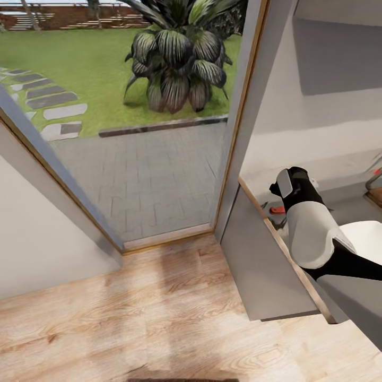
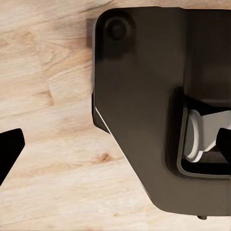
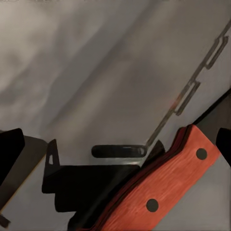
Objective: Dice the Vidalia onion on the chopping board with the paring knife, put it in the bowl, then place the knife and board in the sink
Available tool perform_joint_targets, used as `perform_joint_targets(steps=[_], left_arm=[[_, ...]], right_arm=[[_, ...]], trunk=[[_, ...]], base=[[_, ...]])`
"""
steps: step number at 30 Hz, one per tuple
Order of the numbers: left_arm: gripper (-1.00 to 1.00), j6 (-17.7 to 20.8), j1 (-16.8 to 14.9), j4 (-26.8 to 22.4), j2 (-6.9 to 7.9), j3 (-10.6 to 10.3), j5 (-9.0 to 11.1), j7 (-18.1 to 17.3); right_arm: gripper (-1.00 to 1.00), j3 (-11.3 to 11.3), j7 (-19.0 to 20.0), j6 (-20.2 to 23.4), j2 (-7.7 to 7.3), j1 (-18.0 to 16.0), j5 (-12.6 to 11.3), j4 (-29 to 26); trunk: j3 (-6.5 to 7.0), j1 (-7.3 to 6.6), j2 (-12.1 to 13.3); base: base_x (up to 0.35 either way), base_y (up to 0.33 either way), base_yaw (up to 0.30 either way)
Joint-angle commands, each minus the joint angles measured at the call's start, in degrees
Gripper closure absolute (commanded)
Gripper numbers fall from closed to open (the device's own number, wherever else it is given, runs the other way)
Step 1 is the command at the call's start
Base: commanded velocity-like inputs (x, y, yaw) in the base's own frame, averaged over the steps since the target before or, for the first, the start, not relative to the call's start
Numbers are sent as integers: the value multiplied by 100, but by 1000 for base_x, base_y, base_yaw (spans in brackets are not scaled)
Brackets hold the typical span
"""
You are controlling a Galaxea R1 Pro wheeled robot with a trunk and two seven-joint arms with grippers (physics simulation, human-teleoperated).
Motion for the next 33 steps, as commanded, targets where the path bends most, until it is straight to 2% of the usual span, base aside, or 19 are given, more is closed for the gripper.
perform_joint_targets(steps=[1, 33], left_arm=[[-100, -15, -2, -11, 10, -44, 36, 52], [-100, -24, -1, 96, 19, -44, 36, 39]], right_arm=[[-100, -37, 18, 36, 8, -7, 59, -9], [-100, -33, 18, 36, 34, -7, 59, -6]], trunk=[[-9, 4, -10], [-12, 4, -10]], base=[[2, -15, 0], [-25, -1, 0]])
